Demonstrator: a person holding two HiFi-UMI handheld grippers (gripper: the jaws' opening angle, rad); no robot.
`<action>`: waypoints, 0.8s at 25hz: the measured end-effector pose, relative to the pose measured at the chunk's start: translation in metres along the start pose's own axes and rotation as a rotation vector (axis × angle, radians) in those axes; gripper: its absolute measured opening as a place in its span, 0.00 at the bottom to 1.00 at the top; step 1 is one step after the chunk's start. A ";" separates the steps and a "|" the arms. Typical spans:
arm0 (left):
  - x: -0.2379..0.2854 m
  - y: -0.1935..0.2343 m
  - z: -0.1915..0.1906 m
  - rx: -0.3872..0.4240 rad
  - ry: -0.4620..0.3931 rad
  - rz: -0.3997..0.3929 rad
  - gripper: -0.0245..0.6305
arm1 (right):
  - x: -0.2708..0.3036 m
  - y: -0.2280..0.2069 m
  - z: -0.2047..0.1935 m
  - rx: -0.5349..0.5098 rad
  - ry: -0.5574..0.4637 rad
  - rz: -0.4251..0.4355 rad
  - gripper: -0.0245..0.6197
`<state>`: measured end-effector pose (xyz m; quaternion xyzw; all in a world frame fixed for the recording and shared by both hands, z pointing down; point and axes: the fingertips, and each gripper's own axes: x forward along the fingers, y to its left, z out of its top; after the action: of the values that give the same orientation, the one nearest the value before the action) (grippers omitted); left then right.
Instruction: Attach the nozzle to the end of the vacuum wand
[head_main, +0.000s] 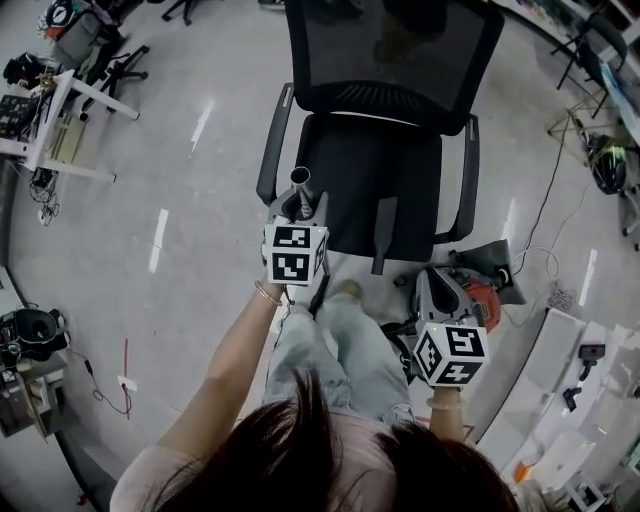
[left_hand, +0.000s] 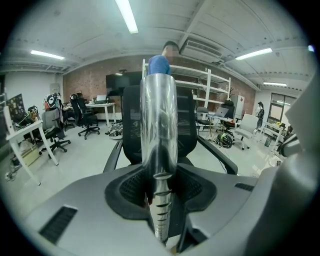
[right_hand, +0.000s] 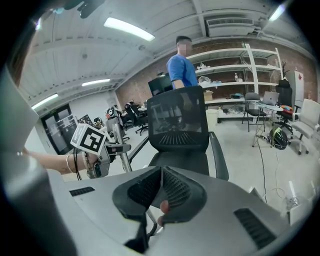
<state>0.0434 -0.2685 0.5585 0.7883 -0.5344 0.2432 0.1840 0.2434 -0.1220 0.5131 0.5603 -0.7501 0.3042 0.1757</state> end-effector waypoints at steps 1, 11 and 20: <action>-0.001 0.001 0.000 0.000 -0.001 0.002 0.26 | 0.003 0.000 -0.005 -0.001 0.010 0.004 0.08; -0.012 0.005 -0.005 -0.001 -0.019 0.010 0.26 | 0.042 -0.006 -0.057 0.065 0.079 0.066 0.08; -0.017 0.014 -0.008 -0.005 -0.031 0.014 0.26 | 0.086 -0.016 -0.096 0.073 0.147 0.107 0.08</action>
<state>0.0237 -0.2561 0.5556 0.7877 -0.5434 0.2310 0.1757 0.2244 -0.1256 0.6414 0.5016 -0.7525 0.3805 0.1935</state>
